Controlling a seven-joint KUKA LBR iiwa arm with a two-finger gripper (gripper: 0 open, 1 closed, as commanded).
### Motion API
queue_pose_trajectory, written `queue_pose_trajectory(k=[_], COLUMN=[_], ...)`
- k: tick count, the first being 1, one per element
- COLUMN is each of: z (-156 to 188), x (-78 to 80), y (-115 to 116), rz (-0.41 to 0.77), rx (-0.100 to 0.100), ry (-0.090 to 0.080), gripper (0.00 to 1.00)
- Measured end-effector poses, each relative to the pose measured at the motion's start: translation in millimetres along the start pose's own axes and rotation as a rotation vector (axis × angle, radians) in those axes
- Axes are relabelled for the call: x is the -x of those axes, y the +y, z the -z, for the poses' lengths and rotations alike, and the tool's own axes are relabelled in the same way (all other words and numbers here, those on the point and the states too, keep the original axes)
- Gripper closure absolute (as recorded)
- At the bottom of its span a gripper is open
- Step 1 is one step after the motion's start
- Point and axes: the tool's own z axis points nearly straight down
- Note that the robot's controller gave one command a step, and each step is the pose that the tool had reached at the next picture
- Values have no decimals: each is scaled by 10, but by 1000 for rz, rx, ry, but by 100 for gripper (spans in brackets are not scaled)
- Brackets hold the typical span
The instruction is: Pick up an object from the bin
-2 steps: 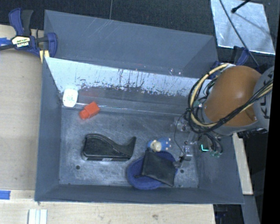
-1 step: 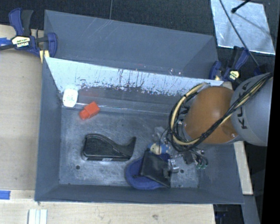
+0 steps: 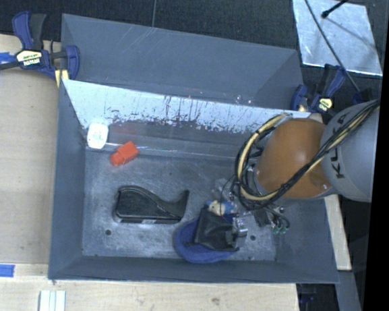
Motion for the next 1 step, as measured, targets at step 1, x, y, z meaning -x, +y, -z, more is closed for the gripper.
queue_pose_trajectory(k=[1], z=[1509], x=[32], y=[42], rz=[10], rx=[4], ry=[5], gripper=[100])
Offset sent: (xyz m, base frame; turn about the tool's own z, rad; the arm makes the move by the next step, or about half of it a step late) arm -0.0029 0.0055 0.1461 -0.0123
